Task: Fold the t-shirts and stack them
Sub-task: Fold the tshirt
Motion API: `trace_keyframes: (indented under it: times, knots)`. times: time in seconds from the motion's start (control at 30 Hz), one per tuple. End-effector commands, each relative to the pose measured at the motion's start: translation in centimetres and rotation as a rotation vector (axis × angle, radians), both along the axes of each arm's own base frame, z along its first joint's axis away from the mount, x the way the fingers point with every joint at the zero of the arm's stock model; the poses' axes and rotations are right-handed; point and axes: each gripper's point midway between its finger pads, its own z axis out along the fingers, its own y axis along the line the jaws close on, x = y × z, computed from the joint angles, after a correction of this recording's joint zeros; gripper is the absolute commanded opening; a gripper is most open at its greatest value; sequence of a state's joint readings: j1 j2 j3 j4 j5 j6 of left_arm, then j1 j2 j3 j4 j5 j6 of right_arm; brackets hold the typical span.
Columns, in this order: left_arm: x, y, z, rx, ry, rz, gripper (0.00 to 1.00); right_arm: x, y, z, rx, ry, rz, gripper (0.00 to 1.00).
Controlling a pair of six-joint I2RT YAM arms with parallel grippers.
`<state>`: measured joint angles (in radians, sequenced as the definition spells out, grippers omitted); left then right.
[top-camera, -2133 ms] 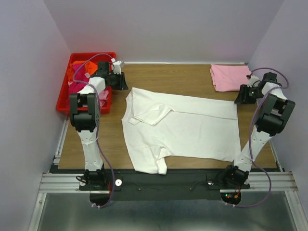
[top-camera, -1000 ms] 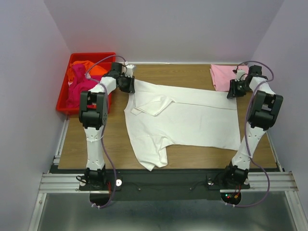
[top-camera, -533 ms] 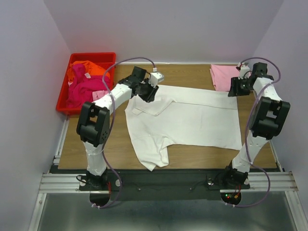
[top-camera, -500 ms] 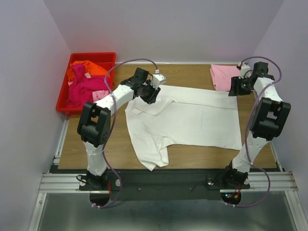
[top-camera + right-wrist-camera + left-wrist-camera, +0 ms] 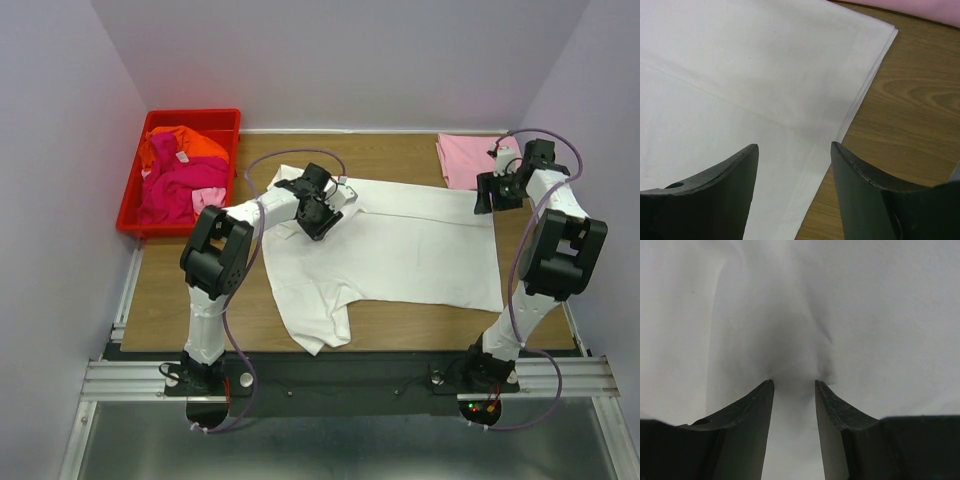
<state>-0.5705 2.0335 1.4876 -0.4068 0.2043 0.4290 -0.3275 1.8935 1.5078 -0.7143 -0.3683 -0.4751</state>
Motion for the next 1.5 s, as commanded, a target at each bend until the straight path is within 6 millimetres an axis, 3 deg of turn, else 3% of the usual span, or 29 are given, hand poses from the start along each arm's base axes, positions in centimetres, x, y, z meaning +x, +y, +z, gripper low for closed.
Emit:
trace_keyframes:
  times: [0.0,0.43,0.93,1.03,1.27,1.37,1.47]
  knots:
    - [0.0,-0.9,1.6,-0.001,-0.031,-0.043,0.5,0.5,-0.7,1.2,-0.033,-0.038,0.004,0.66]
    - [-0.8,-2.6,2.5,-0.059,-0.01,-0.083,0.49,0.2,-0.8,0.5,-0.04,-0.021,0.011,0.65]
    - [-1.8,-3.0,1.3,-0.045,0.025,-0.104,0.47,0.0,-0.9,-0.4,-0.042,0.001,0.015,0.65]
    - [-1.4,-3.0,1.4,-0.044,0.012,-0.096,0.39,0.0,-1.0,-0.4,-0.046,0.0,0.015,0.65]
    - [-1.2,-3.5,2.7,-0.064,0.003,-0.09,0.06,-0.3,-0.8,-0.3,-0.045,-0.001,0.024,0.65]
    - [-1.5,-3.7,3.2,-0.079,0.007,-0.095,0.0,-0.3,-0.9,-0.5,-0.047,0.002,0.024,0.65]
    - [-2.0,-3.9,4.0,-0.107,0.02,-0.096,0.0,-0.3,-0.9,-0.5,-0.046,0.002,0.025,0.65]
